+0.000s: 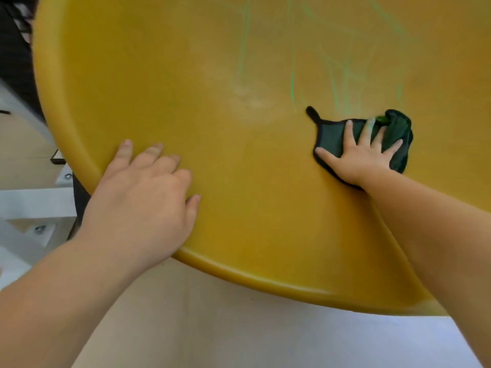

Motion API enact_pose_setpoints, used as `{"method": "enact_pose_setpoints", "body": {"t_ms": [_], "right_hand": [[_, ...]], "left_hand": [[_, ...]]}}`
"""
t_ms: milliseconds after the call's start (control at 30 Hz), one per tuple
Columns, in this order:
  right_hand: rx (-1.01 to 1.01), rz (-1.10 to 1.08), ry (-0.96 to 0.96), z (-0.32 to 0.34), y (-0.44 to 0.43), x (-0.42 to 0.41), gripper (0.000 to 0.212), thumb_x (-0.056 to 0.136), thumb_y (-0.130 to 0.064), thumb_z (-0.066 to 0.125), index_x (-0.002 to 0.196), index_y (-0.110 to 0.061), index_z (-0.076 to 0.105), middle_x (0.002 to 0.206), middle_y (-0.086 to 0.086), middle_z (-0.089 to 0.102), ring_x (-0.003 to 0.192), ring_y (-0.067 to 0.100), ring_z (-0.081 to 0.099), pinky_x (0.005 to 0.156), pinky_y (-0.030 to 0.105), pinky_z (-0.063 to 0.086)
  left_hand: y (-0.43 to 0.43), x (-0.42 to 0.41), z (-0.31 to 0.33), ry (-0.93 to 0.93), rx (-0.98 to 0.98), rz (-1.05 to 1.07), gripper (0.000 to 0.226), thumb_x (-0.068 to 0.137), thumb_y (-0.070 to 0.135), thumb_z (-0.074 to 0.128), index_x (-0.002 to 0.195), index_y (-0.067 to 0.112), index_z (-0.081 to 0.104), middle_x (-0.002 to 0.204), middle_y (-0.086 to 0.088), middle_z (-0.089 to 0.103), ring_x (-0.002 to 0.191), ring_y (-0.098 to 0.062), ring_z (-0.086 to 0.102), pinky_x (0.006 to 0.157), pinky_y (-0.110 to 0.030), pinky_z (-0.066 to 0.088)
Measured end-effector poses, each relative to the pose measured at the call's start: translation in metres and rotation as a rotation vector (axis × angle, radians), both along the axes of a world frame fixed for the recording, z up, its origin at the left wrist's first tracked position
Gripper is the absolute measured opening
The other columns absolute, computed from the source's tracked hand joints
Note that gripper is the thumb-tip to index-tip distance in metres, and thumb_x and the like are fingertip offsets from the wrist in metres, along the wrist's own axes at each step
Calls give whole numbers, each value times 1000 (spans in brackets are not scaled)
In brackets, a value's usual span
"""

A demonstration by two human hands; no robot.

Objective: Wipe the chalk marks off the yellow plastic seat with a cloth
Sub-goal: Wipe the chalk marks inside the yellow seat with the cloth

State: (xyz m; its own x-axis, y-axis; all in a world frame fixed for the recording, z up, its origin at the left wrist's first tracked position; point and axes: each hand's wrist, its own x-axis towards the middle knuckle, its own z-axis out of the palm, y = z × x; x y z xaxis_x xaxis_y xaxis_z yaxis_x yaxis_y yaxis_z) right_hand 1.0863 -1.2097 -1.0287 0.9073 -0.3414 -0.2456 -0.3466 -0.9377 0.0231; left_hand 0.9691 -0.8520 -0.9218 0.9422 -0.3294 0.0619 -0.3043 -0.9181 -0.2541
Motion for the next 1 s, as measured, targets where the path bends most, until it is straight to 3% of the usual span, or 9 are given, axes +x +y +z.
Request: {"method": "enact_pose_setpoints", "body": {"t_ms": [167,300,400,533,600,733,833,900,1000], "right_hand": [[261,430,-96,1,157,23,77,100,-74,13,162,-37,-13,170,2,-25,156,37,-22,123,65,-9],[350,769,-78,0,182,-22,70,100,-72,14,159,-45,-14,169,-8,-25,157,26,-21,124,55,-13],[118,576,-40,-7,99,-13,83,86,-89,12,157,-53,-14,170,-7,-24,159,33,-3,124,64,-2],[20,-42,-23,-1,20,18,98,78,-96,6,157,-45,-23,168,0,-30,155,40,-21,118,75,-4],[86,-9,-17,-4,47,18,91,88,-89,10,159,-41,-20,168,2,-30,154,42,-23,118,76,-4],[223,474,9,-7,135,-25,67,102,-68,16,159,-47,-13,169,-9,-25,156,32,-23,119,72,-9],[268,725,103,1,129,-75,61,102,-68,12,155,-55,-16,167,-16,-27,155,21,-28,121,62,-18],[195,717,160,3,85,-92,66,95,-77,9,153,-59,-17,166,-18,-27,155,18,-27,122,60,-18],[10,432,232,11,-14,-89,83,80,-91,4,153,-59,-19,167,-15,-27,156,21,-24,123,62,-11]], "left_hand": [[-2,2,-2,13,-19,-20,46,85,42,43,98,10,73,115,-14,69,121,-37,56,103,-60,38],[-2,5,-4,27,-24,-12,48,85,44,44,101,10,73,117,-14,69,121,-36,57,101,-60,40],[-2,5,-4,51,-11,-9,49,85,45,41,100,12,73,116,-12,69,121,-36,57,101,-60,39],[-1,3,-3,73,11,-1,50,86,46,38,101,14,73,113,-11,69,122,-36,56,103,-61,36],[-7,3,-5,111,29,9,51,86,46,36,103,15,72,115,-10,69,124,-36,54,104,-60,35],[-33,7,-8,150,6,8,55,88,46,27,114,19,67,125,-4,65,133,-31,46,109,-57,33],[-59,11,-12,180,-2,-17,49,95,46,29,128,25,58,136,1,57,137,-25,40,113,-52,28],[-74,11,-14,197,-13,-40,48,95,46,30,125,24,60,134,0,58,134,-26,43,113,-50,30],[-103,4,-17,223,-36,-114,53,93,46,26,126,22,60,131,-1,59,131,-27,46,110,-51,34]]}}
